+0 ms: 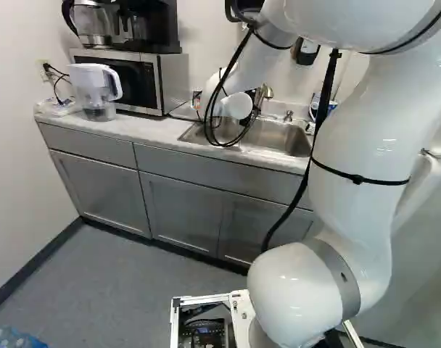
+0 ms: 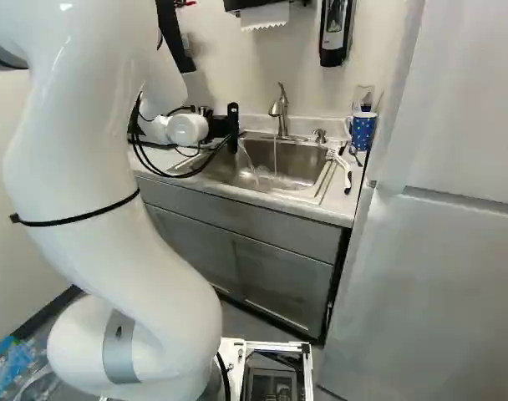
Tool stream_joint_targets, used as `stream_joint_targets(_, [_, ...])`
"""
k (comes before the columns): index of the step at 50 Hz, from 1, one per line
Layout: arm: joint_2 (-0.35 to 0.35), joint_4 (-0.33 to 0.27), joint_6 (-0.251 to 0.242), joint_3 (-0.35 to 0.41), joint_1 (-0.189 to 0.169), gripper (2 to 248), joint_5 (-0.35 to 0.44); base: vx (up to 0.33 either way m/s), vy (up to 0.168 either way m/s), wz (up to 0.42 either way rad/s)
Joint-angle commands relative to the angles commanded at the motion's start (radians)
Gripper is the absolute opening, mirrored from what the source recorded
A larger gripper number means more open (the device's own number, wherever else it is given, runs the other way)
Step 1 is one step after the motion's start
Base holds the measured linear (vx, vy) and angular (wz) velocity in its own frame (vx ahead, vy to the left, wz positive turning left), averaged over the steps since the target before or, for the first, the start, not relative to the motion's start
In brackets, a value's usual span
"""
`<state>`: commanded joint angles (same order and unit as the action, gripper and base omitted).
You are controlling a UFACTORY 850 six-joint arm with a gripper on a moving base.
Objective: Rinse the cup and place it in the tray
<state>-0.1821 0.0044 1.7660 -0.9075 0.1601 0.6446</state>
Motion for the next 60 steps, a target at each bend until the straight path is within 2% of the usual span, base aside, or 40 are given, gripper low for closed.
stream_joint_targets(18, [0.000, 0.000, 0.189, 0.000, 0.000, 126, 0.000, 0.000, 0.000, 0.000])
stream_joint_targets(60, [0.000, 0.000, 0.189, 0.000, 0.000, 126, 0.000, 0.000, 0.000, 0.000])
